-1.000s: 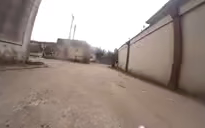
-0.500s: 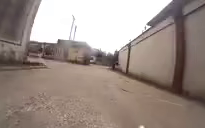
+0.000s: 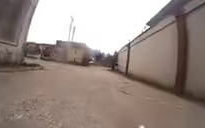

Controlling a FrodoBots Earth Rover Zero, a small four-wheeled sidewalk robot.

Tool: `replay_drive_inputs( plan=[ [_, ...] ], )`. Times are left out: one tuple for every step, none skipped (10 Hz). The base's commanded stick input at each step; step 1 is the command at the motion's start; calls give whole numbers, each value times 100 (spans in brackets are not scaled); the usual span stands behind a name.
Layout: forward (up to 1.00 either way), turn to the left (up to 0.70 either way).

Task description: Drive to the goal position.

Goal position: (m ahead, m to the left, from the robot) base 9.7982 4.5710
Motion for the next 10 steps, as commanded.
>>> replay_drive_inputs(
  plan=[
    [30, 0],
    [30, 0],
    [30, 0],
    [30, 0],
    [30, 0],
    [30, 0],
    [30, 0],
    [30, 0],
    [30, 0],
    [30, 0]
  ],
)
